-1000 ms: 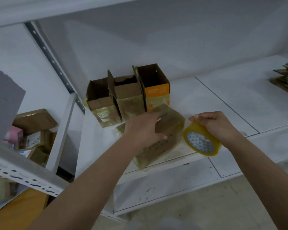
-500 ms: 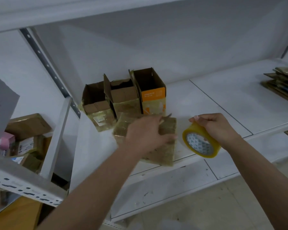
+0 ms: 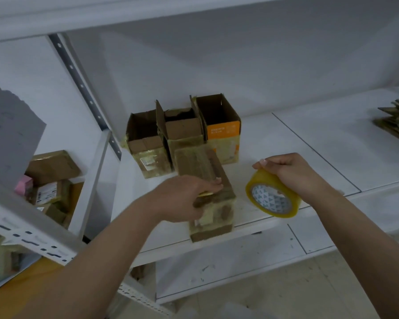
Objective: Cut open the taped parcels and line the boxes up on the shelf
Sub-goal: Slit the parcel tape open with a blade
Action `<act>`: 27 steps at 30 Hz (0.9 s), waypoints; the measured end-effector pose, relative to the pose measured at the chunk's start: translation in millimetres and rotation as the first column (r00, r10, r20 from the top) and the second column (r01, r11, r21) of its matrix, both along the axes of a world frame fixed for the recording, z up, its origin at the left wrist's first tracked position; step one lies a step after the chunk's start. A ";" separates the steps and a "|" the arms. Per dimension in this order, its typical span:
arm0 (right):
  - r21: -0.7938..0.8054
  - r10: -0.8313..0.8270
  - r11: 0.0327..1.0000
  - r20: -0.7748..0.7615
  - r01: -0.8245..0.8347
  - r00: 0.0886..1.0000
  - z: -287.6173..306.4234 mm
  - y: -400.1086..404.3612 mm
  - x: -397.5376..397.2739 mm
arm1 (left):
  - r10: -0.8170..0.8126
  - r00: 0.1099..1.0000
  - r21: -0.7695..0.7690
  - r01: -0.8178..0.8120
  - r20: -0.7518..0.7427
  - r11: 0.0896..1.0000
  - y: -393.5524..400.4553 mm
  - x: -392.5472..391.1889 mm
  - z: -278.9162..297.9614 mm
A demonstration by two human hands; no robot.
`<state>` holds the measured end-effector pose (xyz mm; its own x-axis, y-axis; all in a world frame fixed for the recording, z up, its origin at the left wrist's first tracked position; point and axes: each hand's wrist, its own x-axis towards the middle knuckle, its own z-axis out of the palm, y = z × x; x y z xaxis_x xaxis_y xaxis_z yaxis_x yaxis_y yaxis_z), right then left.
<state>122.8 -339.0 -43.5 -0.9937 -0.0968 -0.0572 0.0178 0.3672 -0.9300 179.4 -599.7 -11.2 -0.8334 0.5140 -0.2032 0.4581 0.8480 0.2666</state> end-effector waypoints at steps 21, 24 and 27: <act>0.066 0.152 0.986 -0.012 -0.151 0.988 42.0 -45.1 41.2 | 0.514 0.852 0.743 -0.407 0.099 0.532 46.1 -6.6 1.1; 0.017 0.151 0.988 0.038 -0.152 0.988 41.6 -47.7 43.4 | 0.531 0.847 0.746 -0.373 0.031 0.551 43.1 -9.5 -2.8; -0.001 0.171 0.985 0.072 -0.172 0.983 45.4 -51.2 43.2 | 0.571 0.816 0.710 -0.350 -0.089 0.611 34.9 -11.6 -3.7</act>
<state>166.0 -390.2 1.9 -0.9557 -0.2650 -0.1285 0.0204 0.3758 -0.9265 167.8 -564.9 -14.8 -0.9535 -0.0509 0.2971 0.1992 0.6336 0.7476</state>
